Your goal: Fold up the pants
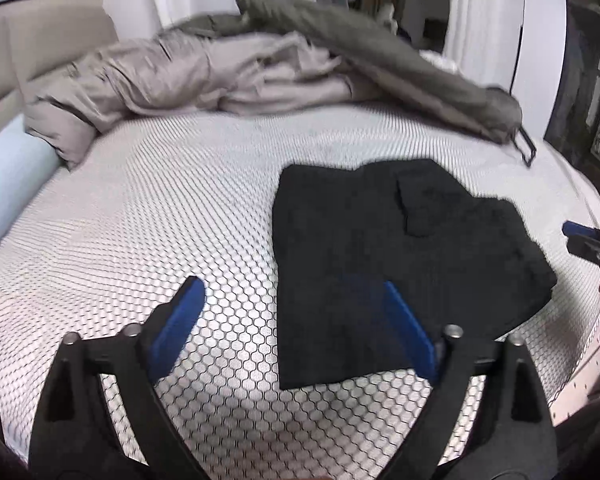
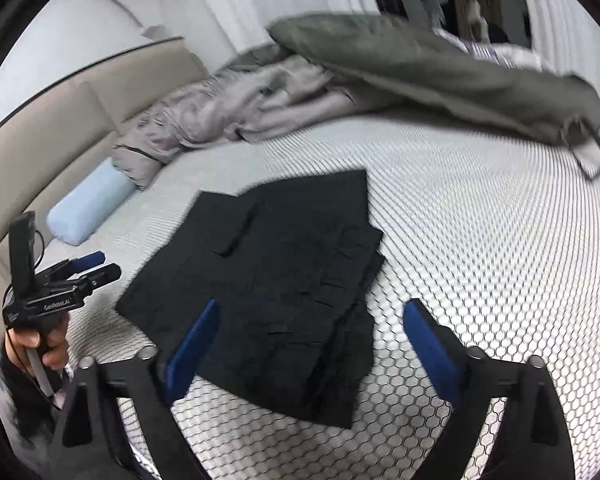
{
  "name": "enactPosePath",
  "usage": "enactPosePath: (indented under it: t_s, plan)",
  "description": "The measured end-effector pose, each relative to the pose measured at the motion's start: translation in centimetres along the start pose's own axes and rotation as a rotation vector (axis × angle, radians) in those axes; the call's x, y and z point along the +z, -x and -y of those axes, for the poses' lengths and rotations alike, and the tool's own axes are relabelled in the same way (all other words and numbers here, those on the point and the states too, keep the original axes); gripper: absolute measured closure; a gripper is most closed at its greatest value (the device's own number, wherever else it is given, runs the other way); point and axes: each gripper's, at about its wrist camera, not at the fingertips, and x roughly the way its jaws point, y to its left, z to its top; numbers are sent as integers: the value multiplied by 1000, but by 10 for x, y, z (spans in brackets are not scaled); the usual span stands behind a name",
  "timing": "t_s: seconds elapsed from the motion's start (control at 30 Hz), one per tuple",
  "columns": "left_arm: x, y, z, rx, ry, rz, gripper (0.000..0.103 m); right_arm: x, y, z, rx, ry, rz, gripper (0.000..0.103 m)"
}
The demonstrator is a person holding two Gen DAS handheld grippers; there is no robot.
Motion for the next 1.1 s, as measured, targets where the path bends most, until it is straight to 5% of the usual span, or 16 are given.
enactPosePath:
  t_s: [0.03, 0.37, 0.7, 1.1]
  plan:
    - [-4, 9, 2, 8, 3, 17, 1, 6, 2, 3, 7, 14, 17, 2]
    - [-40, 65, 23, 62, 40, 135, 1, 45, -15, 44, 25, 58, 144, 0]
    - [-43, 48, 36, 28, 24, 122, 1, 102, -85, 82, -33, 177, 181, 0]
    - [-40, 39, 45, 19, -11, 121, 1, 171, -134, 159, -25, 128, 213, 0]
